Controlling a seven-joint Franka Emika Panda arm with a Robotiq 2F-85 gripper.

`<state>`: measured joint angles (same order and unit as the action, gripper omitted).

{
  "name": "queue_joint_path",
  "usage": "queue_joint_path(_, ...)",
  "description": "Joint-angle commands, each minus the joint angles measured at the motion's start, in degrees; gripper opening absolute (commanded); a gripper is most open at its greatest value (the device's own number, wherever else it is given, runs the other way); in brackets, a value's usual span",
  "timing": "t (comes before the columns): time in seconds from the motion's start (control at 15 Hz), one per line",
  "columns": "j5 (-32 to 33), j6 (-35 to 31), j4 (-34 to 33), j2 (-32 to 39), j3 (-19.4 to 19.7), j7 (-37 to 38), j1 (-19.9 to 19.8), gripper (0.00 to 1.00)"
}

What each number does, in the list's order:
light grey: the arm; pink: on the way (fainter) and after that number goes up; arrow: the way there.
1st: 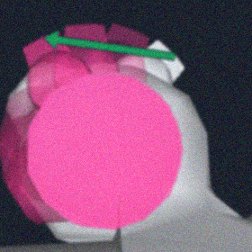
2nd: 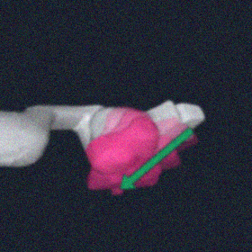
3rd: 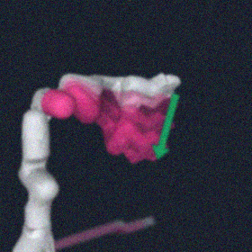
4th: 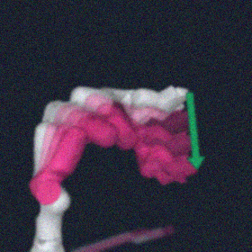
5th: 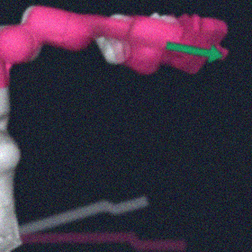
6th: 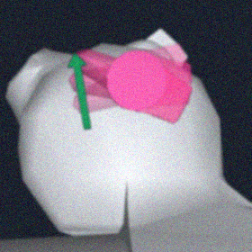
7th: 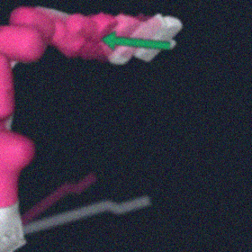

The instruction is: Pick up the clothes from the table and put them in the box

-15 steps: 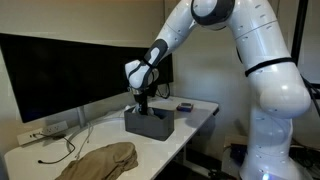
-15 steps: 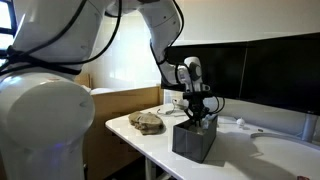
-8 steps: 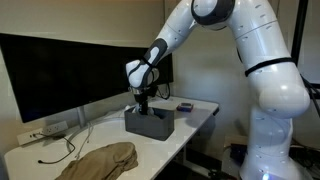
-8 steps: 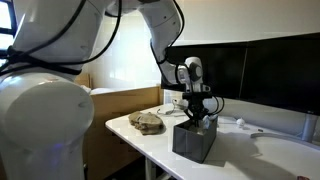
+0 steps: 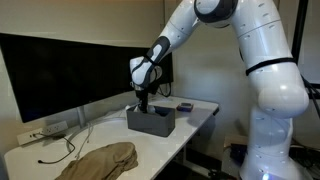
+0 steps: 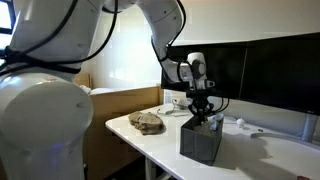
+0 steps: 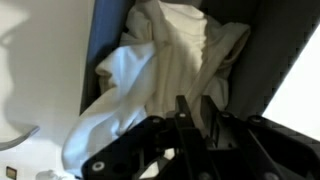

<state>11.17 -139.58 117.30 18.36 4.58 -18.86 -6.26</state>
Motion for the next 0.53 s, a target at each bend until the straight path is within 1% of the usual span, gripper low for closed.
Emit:
queue_joint_path(0.0, -1.79, -4.53, 2.99, -3.93, 0.01, 0.09, -1.76, 0.52)
queue_joint_path(0.47, -5.57, -2.49, 0.29, -1.72, 1.27, 0.33, -4.07, 0.98)
